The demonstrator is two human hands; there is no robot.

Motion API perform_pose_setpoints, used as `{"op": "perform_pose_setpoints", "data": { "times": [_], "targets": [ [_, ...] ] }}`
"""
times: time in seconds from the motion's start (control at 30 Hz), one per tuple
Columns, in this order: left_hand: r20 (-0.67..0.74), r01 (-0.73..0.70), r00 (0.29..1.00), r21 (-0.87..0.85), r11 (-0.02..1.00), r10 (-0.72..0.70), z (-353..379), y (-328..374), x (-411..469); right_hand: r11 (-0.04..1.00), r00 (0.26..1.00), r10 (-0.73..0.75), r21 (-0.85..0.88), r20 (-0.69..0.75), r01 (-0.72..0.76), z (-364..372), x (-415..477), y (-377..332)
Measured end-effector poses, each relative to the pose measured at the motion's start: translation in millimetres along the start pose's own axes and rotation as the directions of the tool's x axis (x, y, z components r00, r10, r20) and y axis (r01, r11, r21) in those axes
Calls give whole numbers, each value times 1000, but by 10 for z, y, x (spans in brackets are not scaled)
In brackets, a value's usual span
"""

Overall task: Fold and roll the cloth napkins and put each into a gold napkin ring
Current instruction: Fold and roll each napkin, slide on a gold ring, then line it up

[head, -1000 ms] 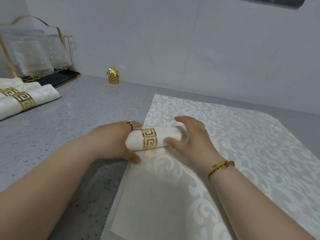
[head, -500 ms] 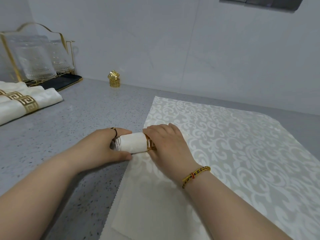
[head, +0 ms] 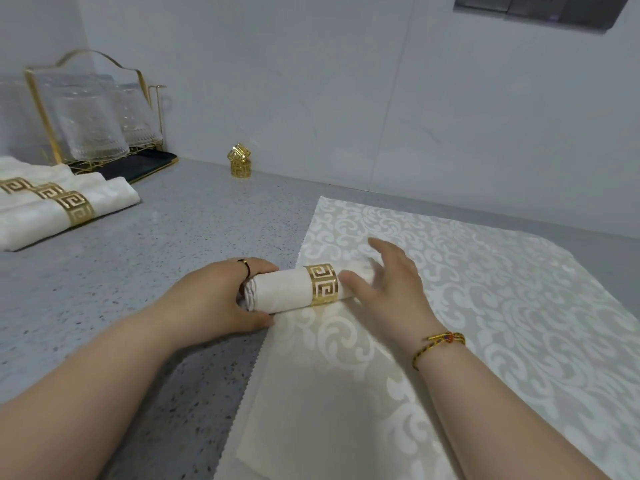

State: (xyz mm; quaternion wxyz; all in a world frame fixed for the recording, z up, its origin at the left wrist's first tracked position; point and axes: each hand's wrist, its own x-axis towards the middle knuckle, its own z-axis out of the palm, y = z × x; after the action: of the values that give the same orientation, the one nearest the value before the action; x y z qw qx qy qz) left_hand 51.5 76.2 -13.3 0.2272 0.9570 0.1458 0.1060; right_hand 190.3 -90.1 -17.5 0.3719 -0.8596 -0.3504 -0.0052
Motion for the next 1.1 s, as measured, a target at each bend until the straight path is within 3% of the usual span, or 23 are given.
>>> {"op": "perform_pose_setpoints", "data": {
  "times": [0.13, 0.5, 0.67, 0.87, 1.1],
  "targets": [
    [-25, 29, 999, 54, 998, -28, 27, 10, 12, 984, 988, 150, 88, 44, -153, -15, 18, 62],
    [-147, 73, 987, 78, 994, -61, -92, -5, -101, 864, 965, 254, 433, 72, -259, -8, -28, -137],
    [-215, 184, 959, -25, 983, -185, -394, -309, -520, 812, 968, 179, 529, 175, -246, 170, 66, -570],
    [-401, 403, 822, -94, 910, -405, -809, -979, -1219, 830, 943, 28, 518, 331, -206, 1025, 248, -1455],
    [-490, 587, 641, -184, 789, -591, -1098, -1709, -1828, 803, 881, -68, 549, 468, -230, 1940, 193, -2305]
  ]
}}
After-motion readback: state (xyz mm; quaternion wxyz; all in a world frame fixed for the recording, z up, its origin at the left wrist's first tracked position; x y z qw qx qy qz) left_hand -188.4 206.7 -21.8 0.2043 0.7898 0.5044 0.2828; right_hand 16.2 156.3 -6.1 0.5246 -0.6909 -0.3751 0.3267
